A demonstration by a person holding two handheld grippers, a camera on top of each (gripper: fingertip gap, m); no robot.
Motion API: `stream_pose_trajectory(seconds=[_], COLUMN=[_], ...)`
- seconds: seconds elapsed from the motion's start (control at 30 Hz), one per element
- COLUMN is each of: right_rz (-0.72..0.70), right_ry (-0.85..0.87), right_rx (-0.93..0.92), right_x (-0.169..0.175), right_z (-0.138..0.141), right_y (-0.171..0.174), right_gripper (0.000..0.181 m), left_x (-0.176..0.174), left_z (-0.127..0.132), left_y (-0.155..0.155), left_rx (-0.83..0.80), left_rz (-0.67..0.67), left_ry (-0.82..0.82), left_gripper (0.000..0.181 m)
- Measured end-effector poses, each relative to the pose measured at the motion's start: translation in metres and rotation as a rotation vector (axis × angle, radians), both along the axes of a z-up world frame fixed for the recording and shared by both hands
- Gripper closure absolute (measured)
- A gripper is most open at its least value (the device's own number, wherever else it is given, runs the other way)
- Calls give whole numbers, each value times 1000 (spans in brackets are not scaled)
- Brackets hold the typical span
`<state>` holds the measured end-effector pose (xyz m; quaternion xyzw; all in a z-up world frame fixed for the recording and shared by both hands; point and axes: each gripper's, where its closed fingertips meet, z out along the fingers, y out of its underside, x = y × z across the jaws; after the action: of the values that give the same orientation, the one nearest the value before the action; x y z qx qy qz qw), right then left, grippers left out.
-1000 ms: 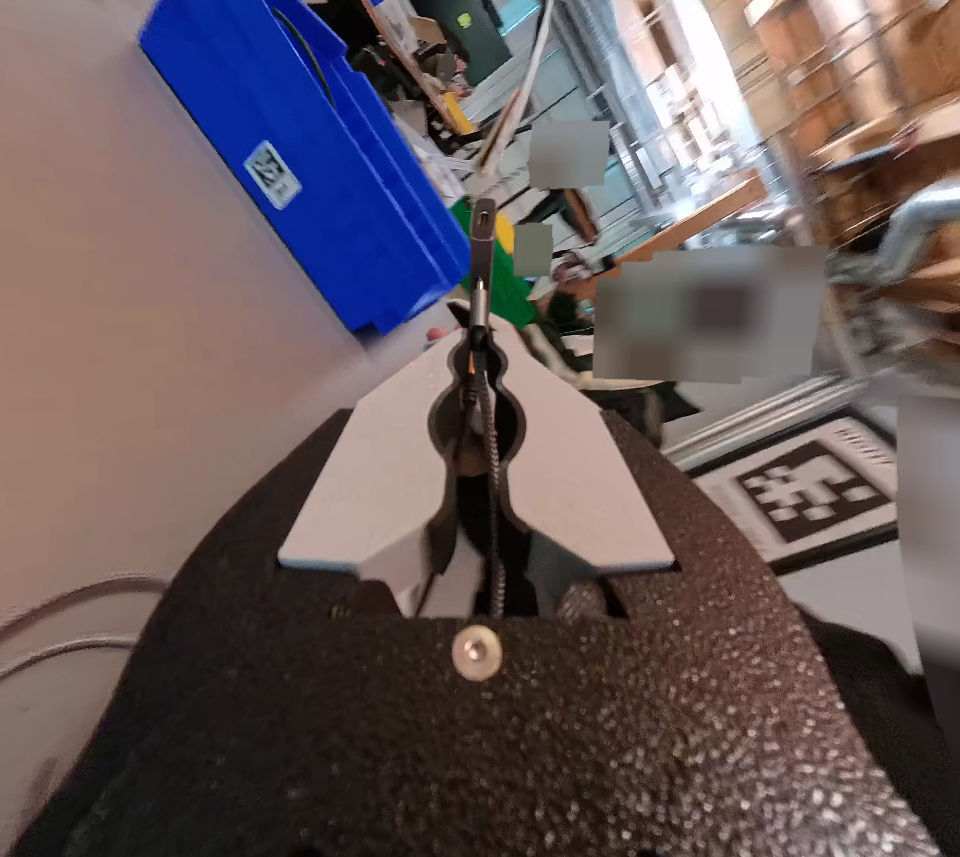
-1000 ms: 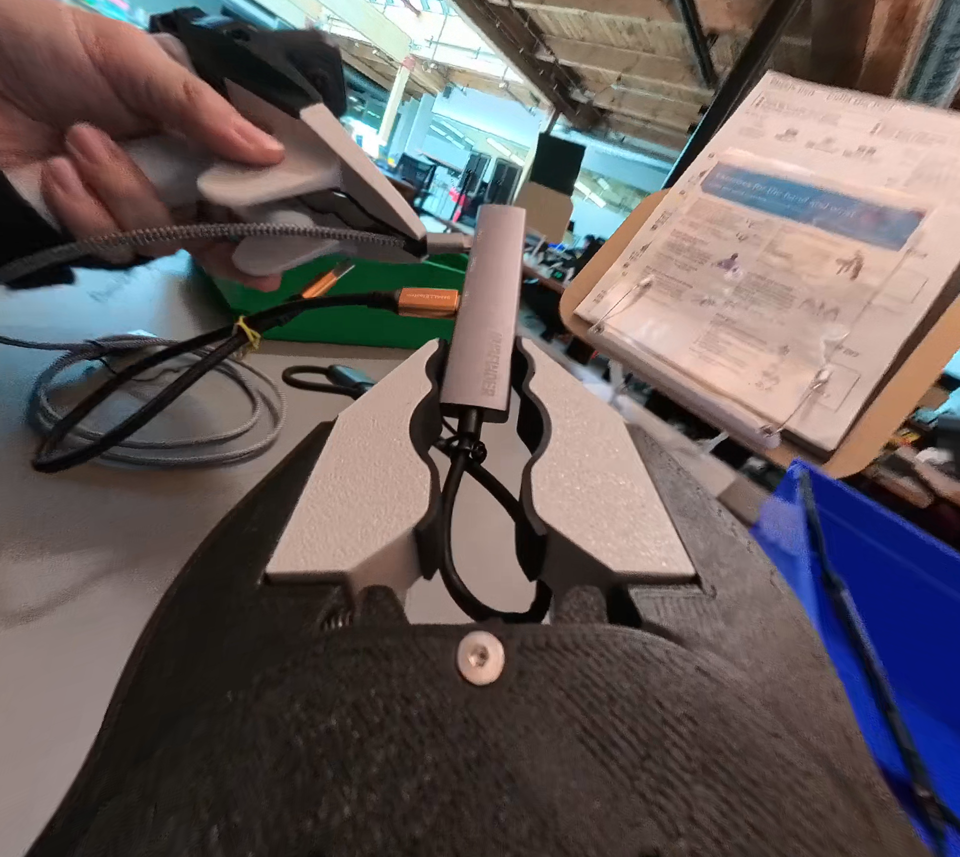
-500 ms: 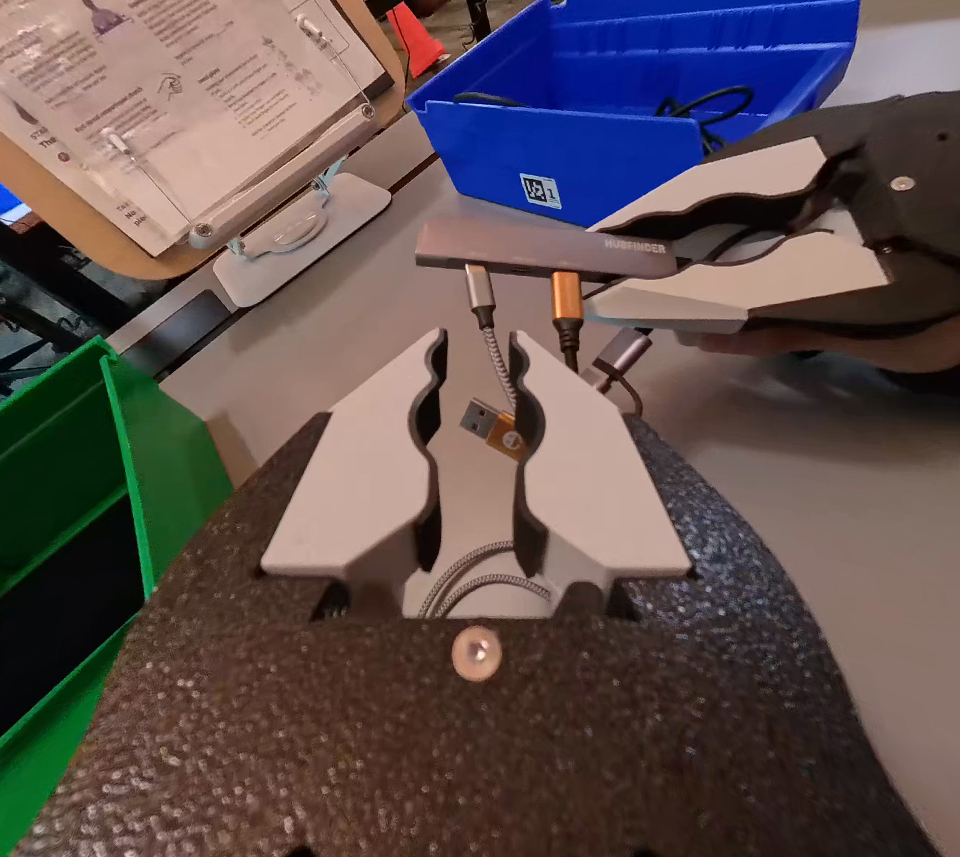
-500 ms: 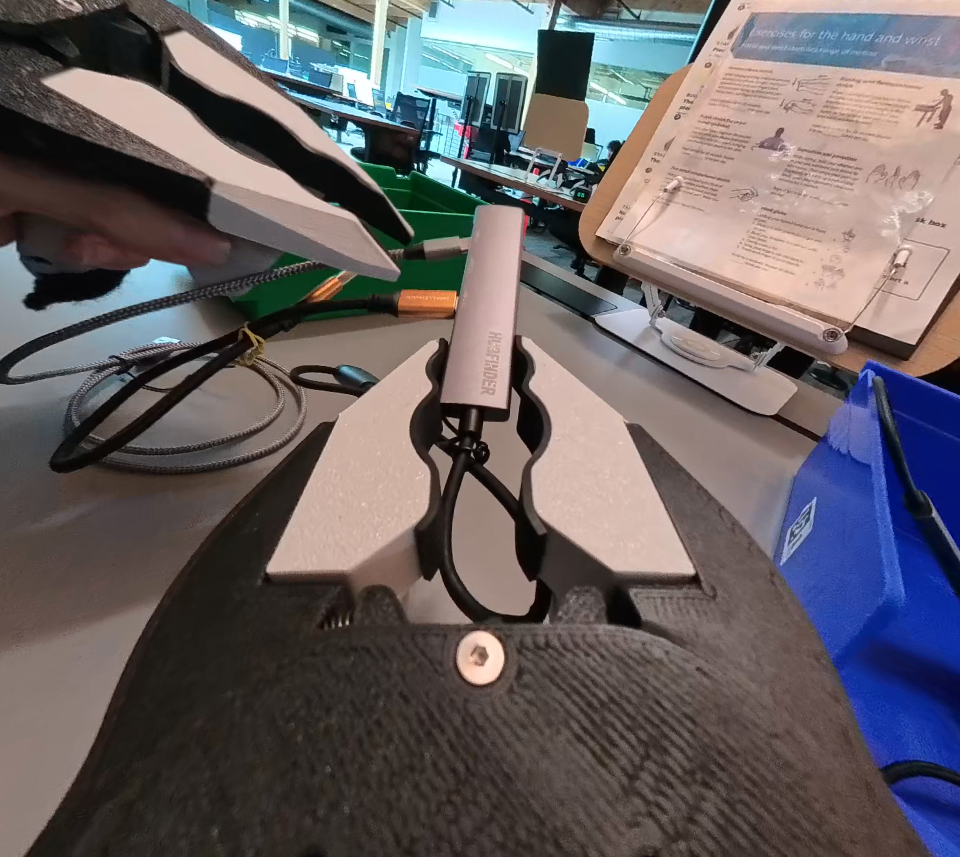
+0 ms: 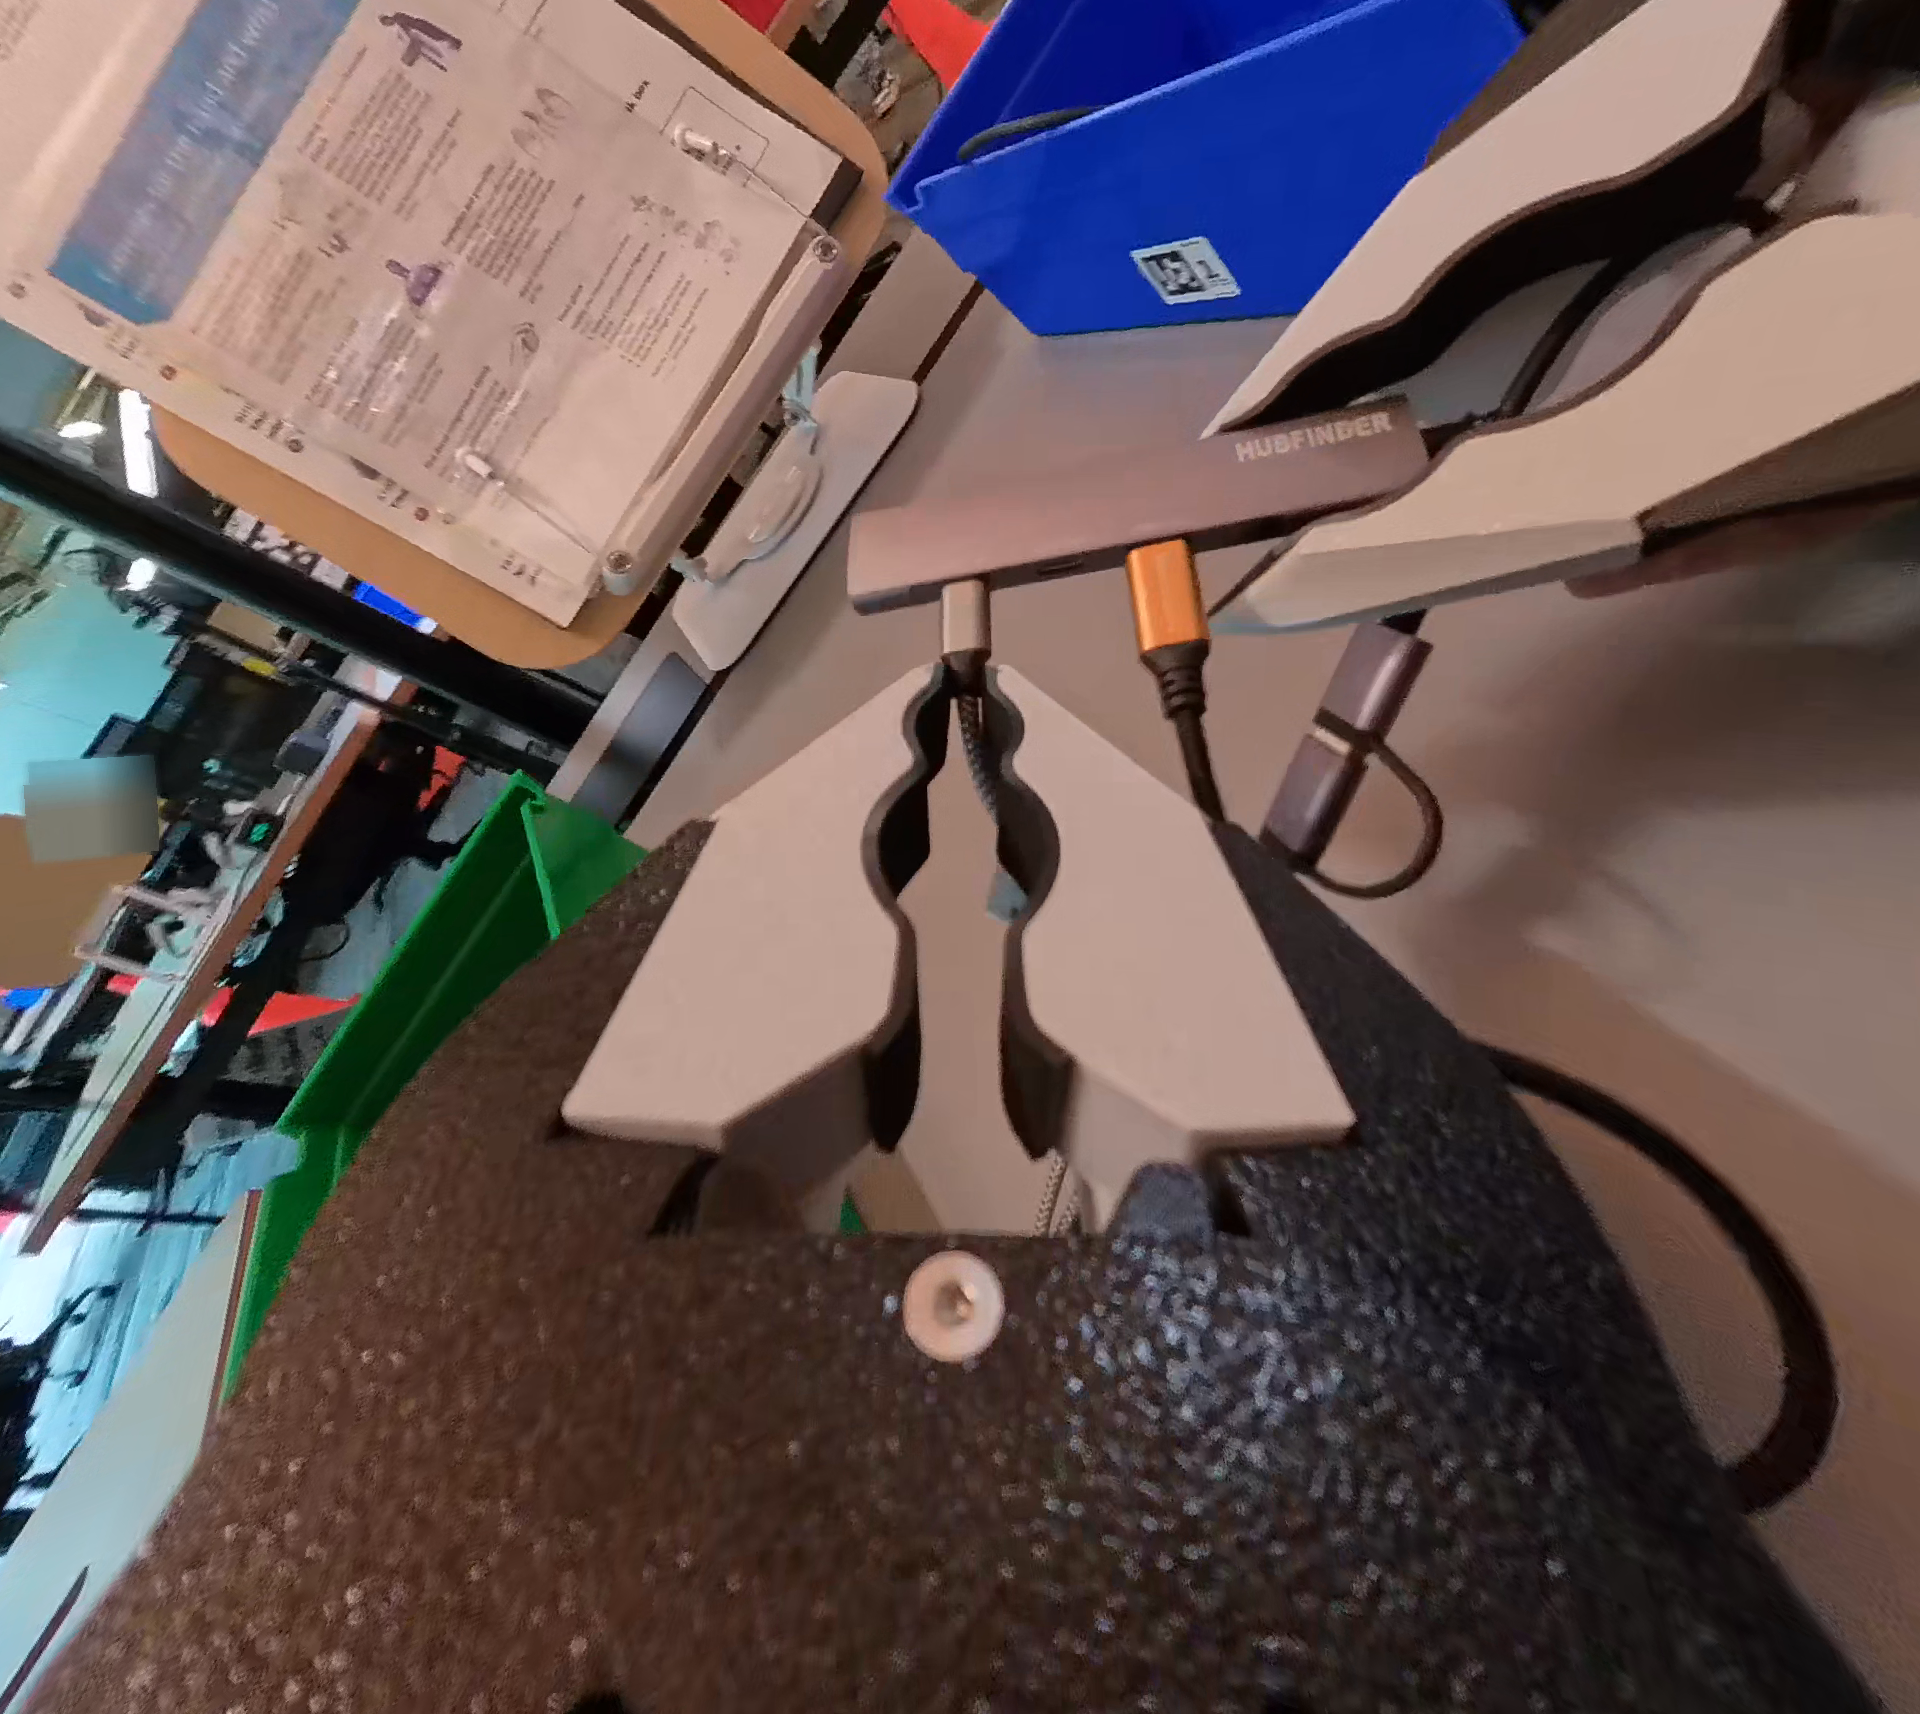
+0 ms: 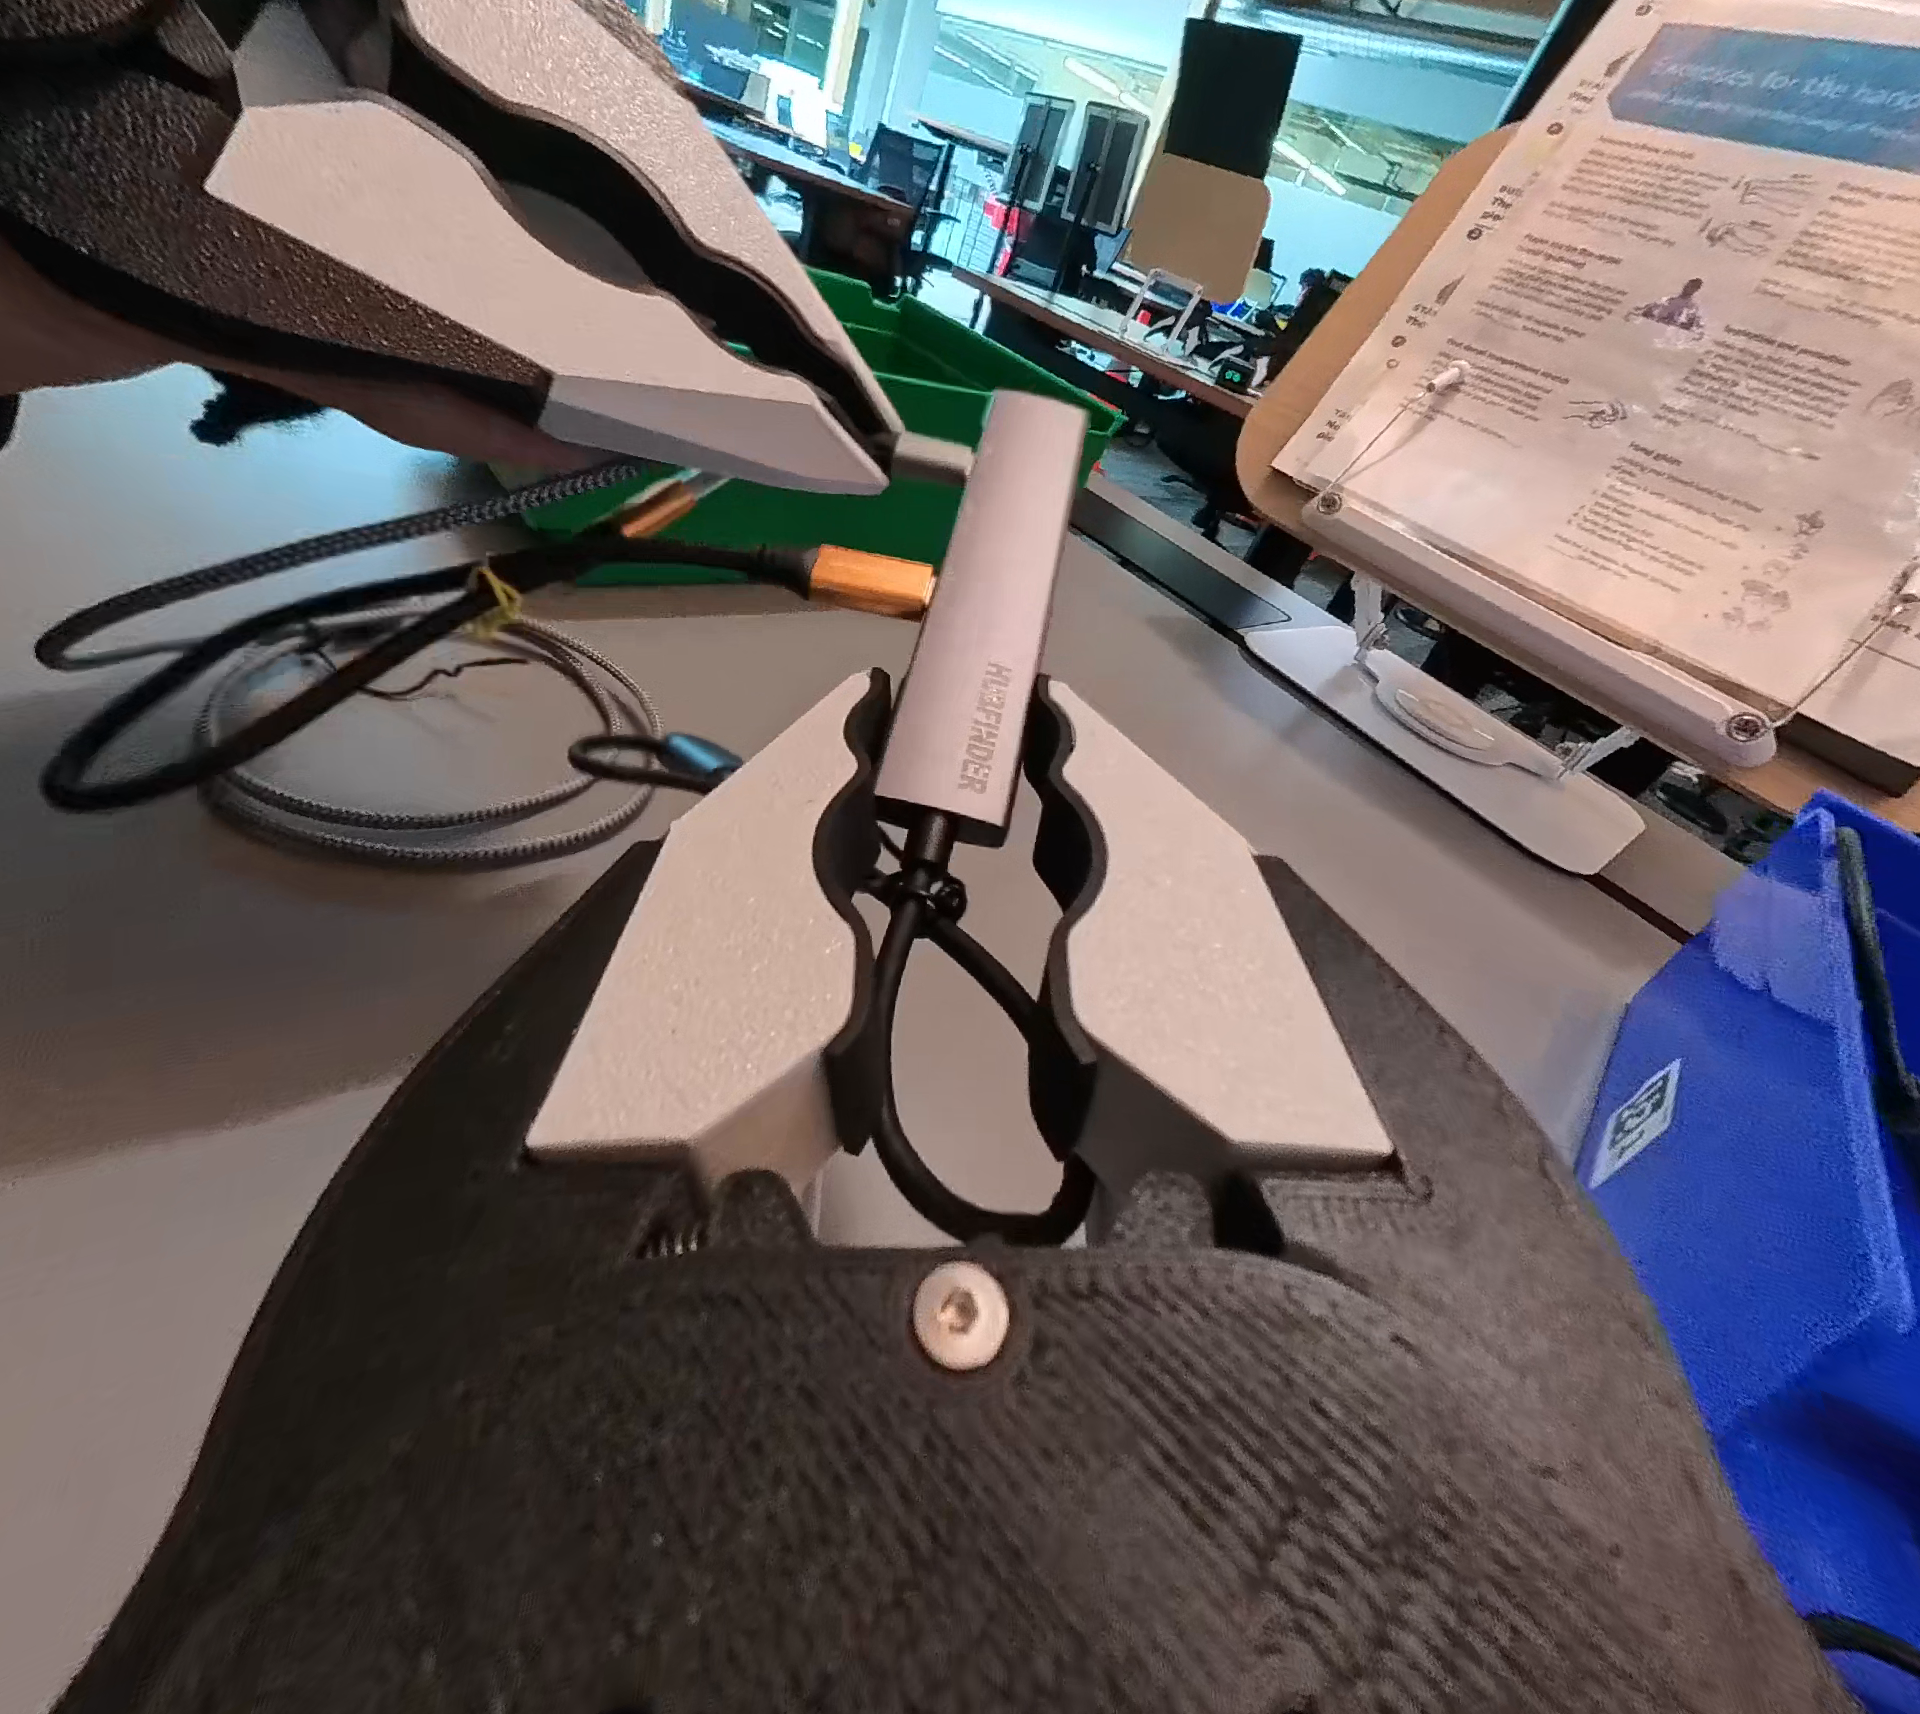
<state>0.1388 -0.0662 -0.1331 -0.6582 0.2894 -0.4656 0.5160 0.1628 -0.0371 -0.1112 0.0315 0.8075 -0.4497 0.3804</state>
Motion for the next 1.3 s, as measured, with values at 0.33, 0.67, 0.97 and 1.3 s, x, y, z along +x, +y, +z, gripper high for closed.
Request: stream_pose_trajectory(seconds=[0.33,0.67,0.97,1.3], right_rz=[-106,-278,-446,-860], right_ry=[-86,-270,-301,-118], right_rx=[-117,31,11,-348], right_x=[-2,-52,-74,-24], right_z=[15,150,289,266], right_y=[-13,-75,-164,-298], right_gripper=[157,158,158,157], left_x=[-10,10,12,-2], left_z=[13,46,3,-27], left_y=[-5,73,64,50], left_rx=[-93,-529,-475,-349], left_rz=[-104,-85,-96,-148], left_ry=[96,448,635,682], left_gripper=[172,136,131,131])
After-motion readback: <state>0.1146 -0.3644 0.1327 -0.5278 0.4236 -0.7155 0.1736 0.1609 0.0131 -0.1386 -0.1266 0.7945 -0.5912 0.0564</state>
